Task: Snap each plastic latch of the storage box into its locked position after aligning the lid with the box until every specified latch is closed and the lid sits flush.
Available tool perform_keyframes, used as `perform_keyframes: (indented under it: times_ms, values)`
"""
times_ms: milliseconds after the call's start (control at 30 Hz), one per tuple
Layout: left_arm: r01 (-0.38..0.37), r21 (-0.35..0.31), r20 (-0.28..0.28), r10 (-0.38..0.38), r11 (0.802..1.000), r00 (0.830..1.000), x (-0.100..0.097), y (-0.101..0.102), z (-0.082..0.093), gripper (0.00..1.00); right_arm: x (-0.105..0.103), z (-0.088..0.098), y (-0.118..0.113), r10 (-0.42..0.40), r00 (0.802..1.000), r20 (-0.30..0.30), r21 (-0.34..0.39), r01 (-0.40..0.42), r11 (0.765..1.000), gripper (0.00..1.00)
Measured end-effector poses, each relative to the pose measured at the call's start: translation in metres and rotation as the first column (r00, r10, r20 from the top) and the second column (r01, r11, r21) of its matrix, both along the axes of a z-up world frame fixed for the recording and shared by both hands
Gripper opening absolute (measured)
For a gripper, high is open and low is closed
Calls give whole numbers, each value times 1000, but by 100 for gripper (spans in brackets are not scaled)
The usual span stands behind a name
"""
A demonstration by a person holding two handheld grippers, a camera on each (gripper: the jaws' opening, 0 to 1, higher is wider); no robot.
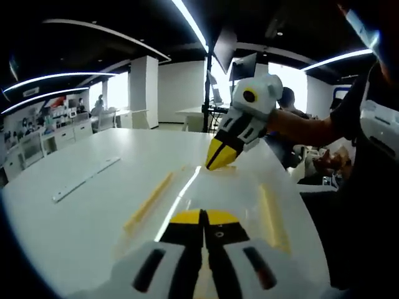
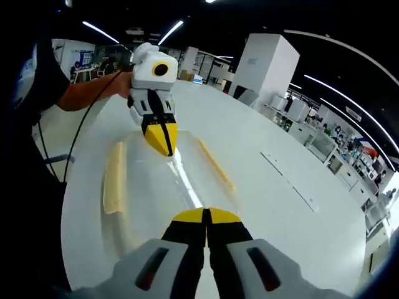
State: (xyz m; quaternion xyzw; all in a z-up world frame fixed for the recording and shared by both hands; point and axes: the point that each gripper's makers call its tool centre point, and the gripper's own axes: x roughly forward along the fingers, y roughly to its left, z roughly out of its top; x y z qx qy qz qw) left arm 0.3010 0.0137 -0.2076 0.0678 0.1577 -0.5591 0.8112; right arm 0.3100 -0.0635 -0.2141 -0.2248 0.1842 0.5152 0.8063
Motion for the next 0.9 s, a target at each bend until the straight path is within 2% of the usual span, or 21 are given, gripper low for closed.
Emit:
perform_keyframes:
  times_ms: [33, 67, 100, 267, 400, 500, 533, 600, 667, 767, 900]
  values:
    - [10, -27, 27, -9, 1000, 1000, 2, -3, 3, 0, 2, 0, -3, 2, 999, 32, -19, -1, 1000, 0]
    - [-2, 3, 1, 2, 1000, 1000, 0, 1, -2, 0, 4, 2, -3, 5, 997, 83, -33, -2, 999, 0]
    - [-3, 8, 1, 3, 1000, 1000, 0, 0, -2, 0, 4, 2, -4, -5, 996, 94, -46, 9, 999, 0]
    - [-5, 43, 8, 4, 999, 1000, 4, -5, -3, 0, 2, 1, -9, -25, 998, 62, -24, 27, 999, 0]
    - [-9, 42, 5, 9, 999, 1000, 5, -8, -3, 0, 1, 1, -10, -34, 999, 36, 18, 34, 999, 0]
    - [-11, 37, -5, 11, 999, 1000, 6, -11, -2, 0, 0, 1, -10, -29, 999, 32, 19, 28, 999, 0]
    - [-12, 35, -9, 12, 999, 1000, 6, -12, -2, 0, 9, 5, -24, -70, 996, 56, 14, 70, 997, 0]
    - [-10, 44, -6, 10, 999, 1000, 6, -15, -2, 0, 12, 2, -34, -90, 994, 66, -14, 91, 996, 0]
    - [-9, 63, 3, 9, 998, 1000, 6, -19, -2, 0, 11, 2, -36, -102, 994, 37, -1, 103, 995, 0]
    - [-4, 84, 12, 3, 996, 1000, 8, -24, -2, 0, 13, -7, -44, -106, 992, 64, -89, 112, 990, 0]
    - [0, 98, 21, -2, 995, 1000, 11, -31, -2, 0, 8, -16, -41, -102, 995, 18, -94, 103, 990, 0]
